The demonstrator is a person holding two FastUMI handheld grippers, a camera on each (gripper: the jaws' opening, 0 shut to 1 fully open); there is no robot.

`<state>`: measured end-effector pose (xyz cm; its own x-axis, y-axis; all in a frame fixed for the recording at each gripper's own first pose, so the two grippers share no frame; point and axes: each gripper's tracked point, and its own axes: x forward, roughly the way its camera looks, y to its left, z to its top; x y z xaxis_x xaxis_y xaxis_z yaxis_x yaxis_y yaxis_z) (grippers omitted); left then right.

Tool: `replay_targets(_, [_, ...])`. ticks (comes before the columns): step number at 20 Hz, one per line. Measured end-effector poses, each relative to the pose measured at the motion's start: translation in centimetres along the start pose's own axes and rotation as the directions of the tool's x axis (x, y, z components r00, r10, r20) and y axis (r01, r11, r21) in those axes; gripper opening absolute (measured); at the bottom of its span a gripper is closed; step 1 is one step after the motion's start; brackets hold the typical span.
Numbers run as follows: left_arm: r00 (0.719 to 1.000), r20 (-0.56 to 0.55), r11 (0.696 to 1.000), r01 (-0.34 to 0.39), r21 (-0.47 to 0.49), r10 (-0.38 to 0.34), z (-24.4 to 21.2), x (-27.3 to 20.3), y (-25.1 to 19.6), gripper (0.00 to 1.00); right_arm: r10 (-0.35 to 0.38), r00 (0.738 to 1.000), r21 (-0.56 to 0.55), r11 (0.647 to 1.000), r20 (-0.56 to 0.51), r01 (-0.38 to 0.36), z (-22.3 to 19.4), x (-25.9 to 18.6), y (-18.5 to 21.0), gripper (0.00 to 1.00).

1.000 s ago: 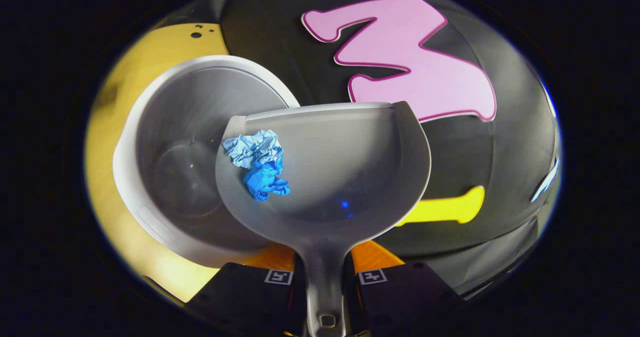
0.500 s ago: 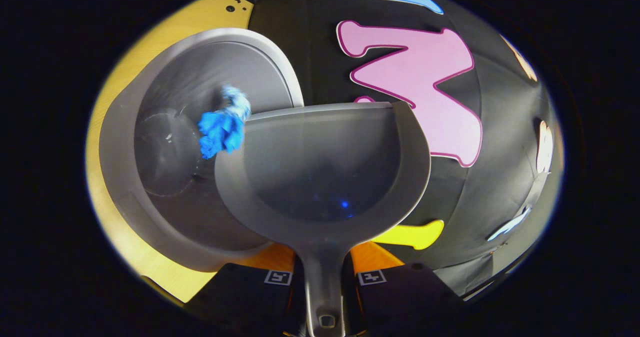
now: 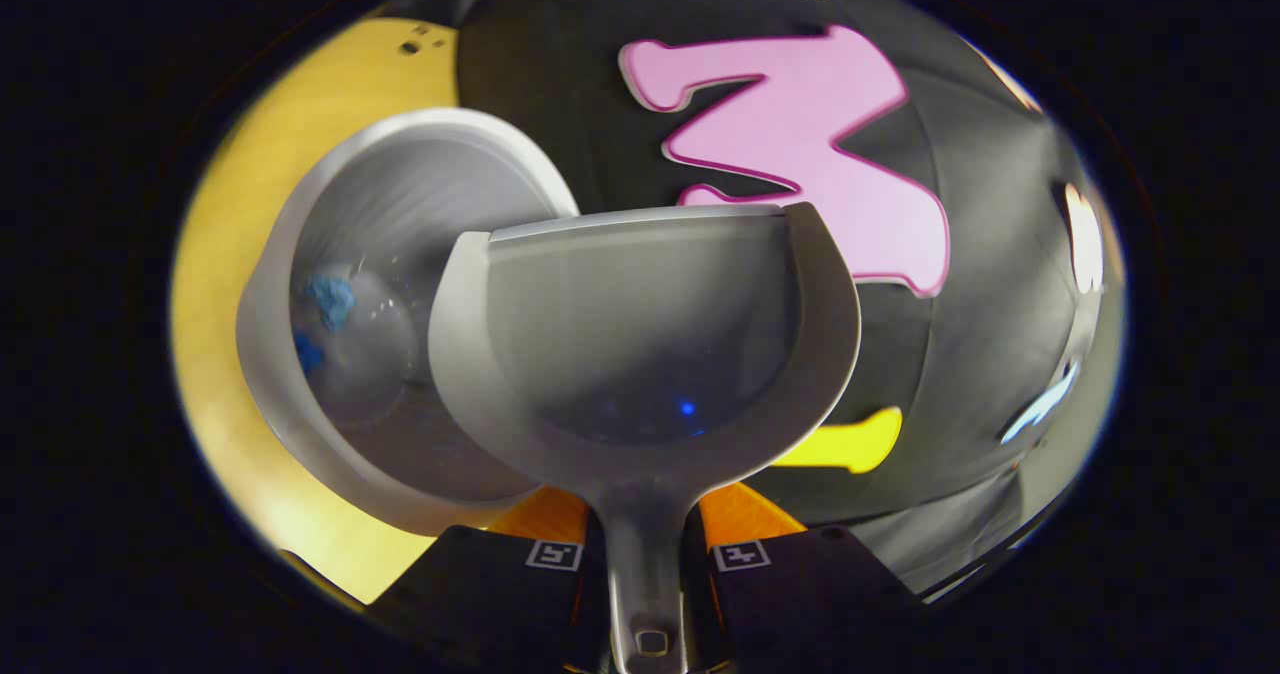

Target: Pick up the small broom and dustpan from the desktop, sweep the trash into the dustpan with the broom, and then empty the trash into the garbage bin.

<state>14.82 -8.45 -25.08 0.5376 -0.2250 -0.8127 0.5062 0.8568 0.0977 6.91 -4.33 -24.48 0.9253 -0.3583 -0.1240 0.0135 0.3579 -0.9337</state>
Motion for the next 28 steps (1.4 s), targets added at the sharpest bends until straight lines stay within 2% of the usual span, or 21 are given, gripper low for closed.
replay_targets(1, [1.0,0.009,1.0,-0.002,-0.001,0.002,0.1,-0.4,0.1,0.25,0.022,1.0,0.078,0.997,-0.013,-0.021,0.1,-0.2,-0.5,0.33])
replay_targets(3, [1.0,0.028,1.0,-0.009,-0.008,0.009,0.2,-0.8,0.1,0.25,0.069,0.997,0.227,0.972,-0.03,-0.06,0.1,-0.6,-1.3,0.33])
replay_targets(6, [0.998,0.059,0.999,-0.024,-0.043,0.027,0.3,-1.5,0.0,0.25,0.138,0.99,0.392,0.912,-0.015,-0.121,0.8,-1.3,-2.3,0.33])
replay_targets(8, [0.996,0.073,0.996,-0.036,-0.081,0.042,0.2,-2.1,0.2,0.25,0.173,0.985,0.487,0.858,0.027,-0.164,1.7,-1.6,-2.7,0.33])
replay_targets(9, [0.995,0.079,0.994,-0.045,-0.1,0.053,0.0,-2.3,0.6,0.28,0.191,0.98,0.525,0.83,0.05,-0.188,2.1,-1.7,-2.8,0.33])
replay_targets(10, [0.995,0.085,0.992,-0.049,-0.118,0.059,-0.2,-2.5,1.0,0.25,0.208,0.975,0.56,0.801,0.073,-0.212,2.6,-1.8,-3.0,0.33])
replay_targets(11, [0.994,0.088,0.989,-0.056,-0.136,0.069,-0.4,-2.8,1.4,0.25,0.229,0.968,0.598,0.764,0.098,-0.242,3.3,-2.3,-3.2,0.33])
replay_targets(13, [0.992,0.096,0.983,-0.071,-0.168,0.088,-1.0,-3.4,2.5,0.25,0.259,0.951,0.681,0.666,0.171,-0.304,5.1,-3.9,-3.2,0.33])
replay_targets(15, [0.989,0.099,0.975,-0.088,-0.203,0.11,-1.7,-3.8,3.6,0.25,0.282,0.929,0.723,0.587,0.239,-0.364,7.3,-6.1,-2.6,0.32])
replay_targets(17, [0.986,0.096,0.966,-0.11,-0.236,0.136,-2.7,-4.2,5.0,0.21,0.307,0.906,0.729,0.542,0.292,-0.419,9.2,-9.6,-1.0,0.32])
replay_targets(18, [0.985,0.095,0.961,-0.119,-0.251,0.147,-3.2,-4.4,5.5,0.25,0.323,0.891,0.73,0.516,0.319,-0.449,10.2,-11.1,-0.2,0.33])
replay_targets(21, [0.98,0.09,0.949,-0.149,-0.278,0.18,-4.5,-4.7,7.1,0.25,0.394,0.831,0.733,0.41,0.394,-0.542,12.3,-15.0,3.1,0.33])
replay_targets(24, [0.977,0.085,0.941,-0.162,-0.297,0.195,-5.3,-4.8,7.9,0.24,0.472,0.77,0.731,0.319,0.429,-0.603,12.8,-18.1,7.7,0.33])
replay_targets(26, [0.978,0.083,0.937,-0.159,-0.311,0.193,-5.7,-4.9,8.0,0.25,0.527,0.737,0.731,0.281,0.423,-0.621,12.7,-19.6,10.8,0.32])
replay_targets(28, [0.979,0.078,0.936,-0.154,-0.317,0.188,-6.4,-4.7,7.9,0.24,0.583,0.706,0.727,0.265,0.402,-0.634,12.0,-20.9,14.1,0.32])
